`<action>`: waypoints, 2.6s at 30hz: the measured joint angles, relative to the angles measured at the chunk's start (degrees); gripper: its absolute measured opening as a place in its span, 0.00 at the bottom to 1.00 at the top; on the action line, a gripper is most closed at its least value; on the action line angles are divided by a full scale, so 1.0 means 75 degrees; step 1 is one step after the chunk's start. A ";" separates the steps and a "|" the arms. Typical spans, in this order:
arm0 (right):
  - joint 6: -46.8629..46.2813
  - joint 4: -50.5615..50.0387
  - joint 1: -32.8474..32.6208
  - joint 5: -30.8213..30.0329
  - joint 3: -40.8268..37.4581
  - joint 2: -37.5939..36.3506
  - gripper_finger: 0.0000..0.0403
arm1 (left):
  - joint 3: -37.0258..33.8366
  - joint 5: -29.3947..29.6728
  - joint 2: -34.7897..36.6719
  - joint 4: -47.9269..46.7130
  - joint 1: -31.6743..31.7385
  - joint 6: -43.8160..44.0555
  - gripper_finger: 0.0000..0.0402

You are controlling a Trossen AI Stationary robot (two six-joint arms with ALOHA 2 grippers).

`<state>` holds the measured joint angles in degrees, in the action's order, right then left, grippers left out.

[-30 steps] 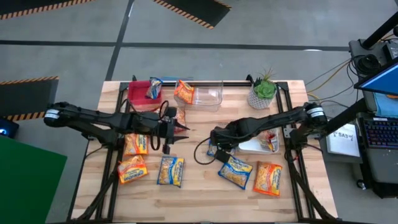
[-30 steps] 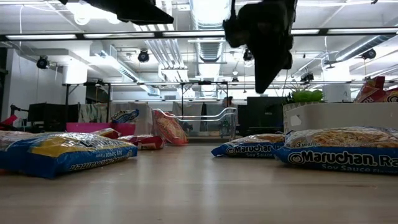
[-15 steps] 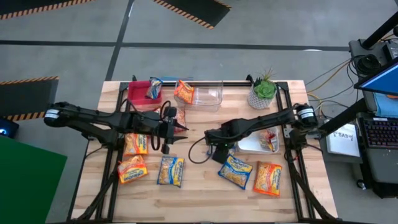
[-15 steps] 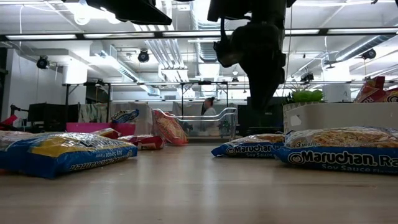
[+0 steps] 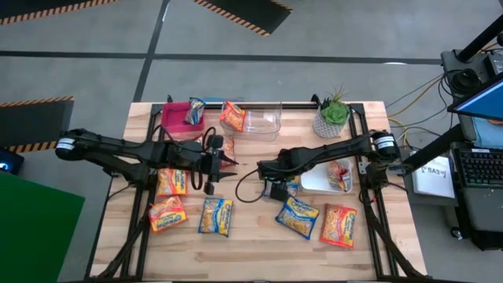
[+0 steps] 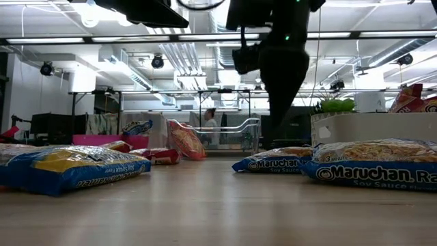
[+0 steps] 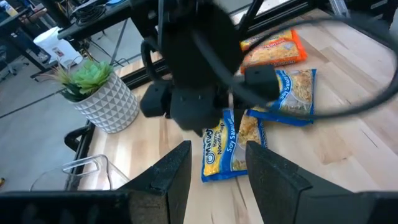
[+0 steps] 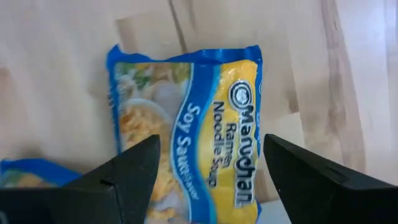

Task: Sort Maruchan noodles
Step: Put the blue noodle pack into the red bin

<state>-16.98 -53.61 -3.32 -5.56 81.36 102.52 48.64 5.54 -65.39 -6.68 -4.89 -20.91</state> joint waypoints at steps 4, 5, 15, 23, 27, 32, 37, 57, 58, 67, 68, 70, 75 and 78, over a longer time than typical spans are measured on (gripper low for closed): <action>0.0184 0.0012 0.0099 0.0217 -0.0012 0.0274 0.67 | -0.0002 -0.0001 0.0000 -0.0012 0.0000 0.0084 0.34; 0.0209 0.0023 0.0111 0.0293 -0.0012 0.0367 0.66 | -0.0003 -0.0002 0.0000 -0.0042 0.0000 0.0101 0.34; 0.0573 0.0296 0.0199 0.0581 0.0023 0.1167 0.58 | -0.0006 -0.0003 0.0000 -0.0044 0.0000 0.0257 0.34; 0.0681 0.2560 0.0341 0.0545 0.0108 0.1303 0.33 | -0.0006 -0.0003 0.0000 -0.0038 0.0000 0.0257 0.34; 0.0927 0.3064 0.0443 0.0546 0.0266 0.1301 0.18 | -0.0006 -0.0003 0.0000 -0.0038 0.0000 0.0257 0.34; 0.1205 0.2873 0.0444 0.0551 0.0328 0.0909 0.08 | -0.0006 -0.0006 0.0000 -0.0179 0.0000 0.0425 0.34; 0.1237 0.2177 0.0381 0.0528 0.0249 0.0330 0.08 | -0.0006 -0.0003 -0.0147 -0.0170 0.0000 0.0734 0.34; 0.0545 0.4977 0.0432 -0.0270 -0.0793 0.0461 0.36 | -0.0014 -0.0014 -0.1001 -0.0351 -0.0082 0.2656 0.34; 0.0502 0.4768 0.0439 -0.0260 -0.0793 0.0424 0.40 | -0.0031 -0.0015 -0.1036 -0.0374 -0.0098 0.2799 0.34; -0.0462 0.3024 0.0549 -0.0118 -0.0811 0.0033 0.58 | -0.0208 0.0092 -0.1934 -0.0309 -0.0423 0.3423 0.34; -0.0556 0.2912 0.0551 -0.0009 -0.0816 0.0029 0.60 | -0.0216 0.0100 -0.2039 -0.0301 -0.0436 0.3457 0.33; -0.0670 0.2737 0.0558 0.0198 -0.0816 0.0029 0.63 | -0.0233 0.0079 -0.2238 -0.0344 -0.0434 0.3472 0.32; -0.0825 0.2851 0.0578 0.0578 -0.0866 -0.0120 0.69 | -0.0620 -0.0240 -0.2566 -0.0802 -0.0464 0.3494 0.28; -0.0766 0.2743 0.0572 0.0610 -0.0912 -0.0089 0.71 | -0.0997 -0.0207 -0.2589 -0.0646 -0.0444 0.3808 0.25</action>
<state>-22.72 -33.03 0.97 -0.99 74.52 101.86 41.16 3.99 -84.81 -11.52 -8.22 7.65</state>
